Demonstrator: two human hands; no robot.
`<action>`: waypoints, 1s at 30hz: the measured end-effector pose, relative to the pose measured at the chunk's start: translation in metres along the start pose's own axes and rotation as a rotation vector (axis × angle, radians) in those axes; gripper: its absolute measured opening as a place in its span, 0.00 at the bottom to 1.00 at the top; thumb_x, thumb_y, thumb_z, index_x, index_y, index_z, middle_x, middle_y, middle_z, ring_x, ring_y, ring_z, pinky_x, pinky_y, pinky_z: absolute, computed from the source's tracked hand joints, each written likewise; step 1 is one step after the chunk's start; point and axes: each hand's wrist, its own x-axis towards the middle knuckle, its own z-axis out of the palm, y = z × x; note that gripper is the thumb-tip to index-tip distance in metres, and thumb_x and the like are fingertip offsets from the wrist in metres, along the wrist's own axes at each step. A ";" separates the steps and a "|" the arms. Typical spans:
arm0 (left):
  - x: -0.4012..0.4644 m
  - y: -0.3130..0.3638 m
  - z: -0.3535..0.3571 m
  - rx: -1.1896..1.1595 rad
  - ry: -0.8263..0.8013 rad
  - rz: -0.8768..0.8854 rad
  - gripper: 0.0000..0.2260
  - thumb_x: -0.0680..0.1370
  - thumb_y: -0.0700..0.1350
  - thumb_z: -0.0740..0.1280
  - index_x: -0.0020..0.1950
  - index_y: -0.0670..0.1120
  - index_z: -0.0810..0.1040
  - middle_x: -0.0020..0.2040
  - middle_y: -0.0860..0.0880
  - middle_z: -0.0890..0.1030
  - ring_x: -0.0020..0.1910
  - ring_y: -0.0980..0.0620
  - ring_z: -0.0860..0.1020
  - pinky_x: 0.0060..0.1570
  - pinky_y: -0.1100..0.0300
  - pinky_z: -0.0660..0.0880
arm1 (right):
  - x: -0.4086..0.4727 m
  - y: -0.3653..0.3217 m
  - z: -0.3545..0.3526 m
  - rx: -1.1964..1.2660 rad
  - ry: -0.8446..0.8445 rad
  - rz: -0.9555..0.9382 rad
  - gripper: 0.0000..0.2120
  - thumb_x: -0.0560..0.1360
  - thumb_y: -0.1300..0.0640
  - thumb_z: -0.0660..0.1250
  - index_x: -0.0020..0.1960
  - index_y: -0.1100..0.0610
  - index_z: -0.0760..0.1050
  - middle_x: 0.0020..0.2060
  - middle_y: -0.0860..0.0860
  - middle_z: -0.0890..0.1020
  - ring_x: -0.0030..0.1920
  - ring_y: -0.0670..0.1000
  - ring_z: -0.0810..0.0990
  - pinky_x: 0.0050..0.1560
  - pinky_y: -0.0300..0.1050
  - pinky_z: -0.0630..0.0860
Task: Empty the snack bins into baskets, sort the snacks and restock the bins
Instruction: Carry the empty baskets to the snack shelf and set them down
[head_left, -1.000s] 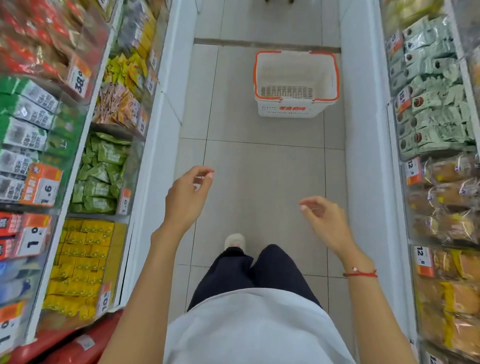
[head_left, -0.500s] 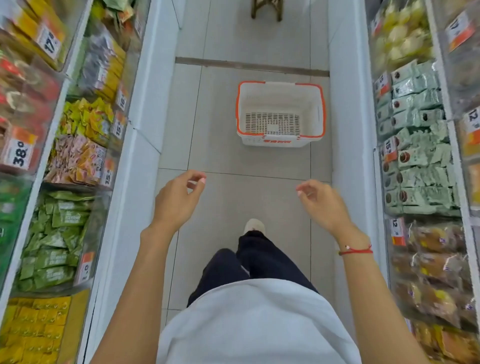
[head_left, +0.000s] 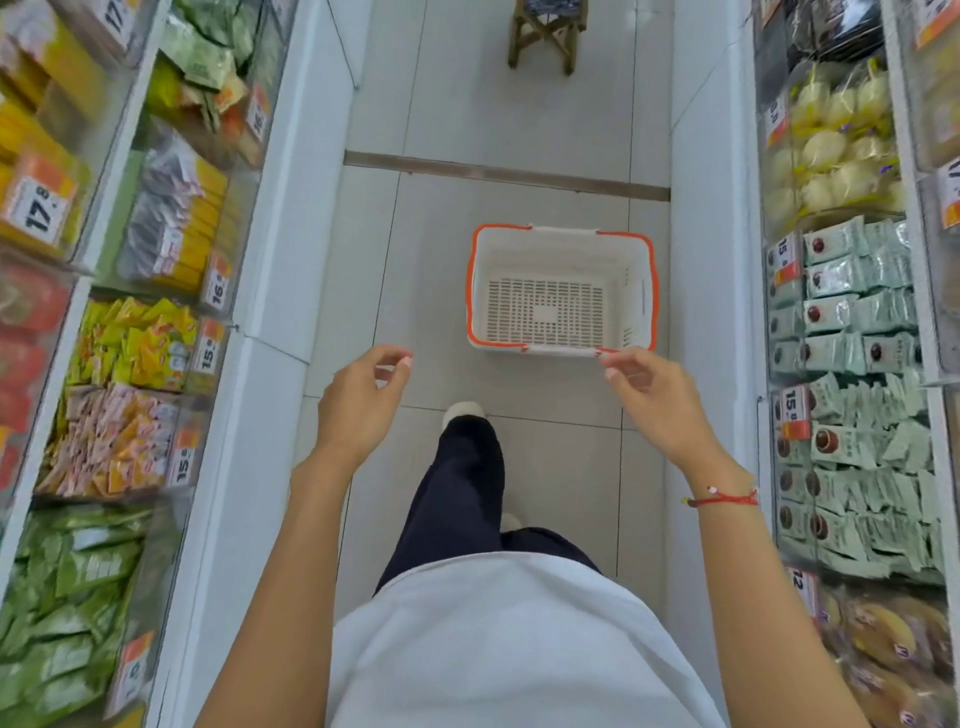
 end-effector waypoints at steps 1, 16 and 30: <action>0.019 0.014 -0.002 -0.007 -0.002 0.017 0.11 0.82 0.54 0.60 0.61 0.53 0.78 0.55 0.57 0.80 0.54 0.57 0.76 0.49 0.63 0.69 | 0.011 0.000 -0.002 -0.002 0.005 0.022 0.06 0.77 0.57 0.65 0.51 0.51 0.80 0.49 0.46 0.83 0.49 0.48 0.81 0.53 0.56 0.79; 0.224 0.146 0.051 0.033 -0.010 0.137 0.11 0.81 0.53 0.61 0.60 0.53 0.78 0.56 0.57 0.80 0.53 0.57 0.77 0.52 0.60 0.73 | 0.188 0.018 -0.068 0.049 0.052 0.137 0.06 0.79 0.59 0.65 0.54 0.53 0.79 0.47 0.49 0.81 0.47 0.47 0.79 0.47 0.38 0.77; 0.418 -0.043 0.295 0.134 0.137 0.056 0.10 0.81 0.52 0.63 0.59 0.52 0.78 0.56 0.53 0.81 0.51 0.56 0.77 0.49 0.58 0.73 | 0.431 0.287 0.033 -0.144 0.204 0.178 0.08 0.78 0.55 0.64 0.55 0.50 0.79 0.48 0.52 0.82 0.48 0.53 0.80 0.50 0.48 0.77</action>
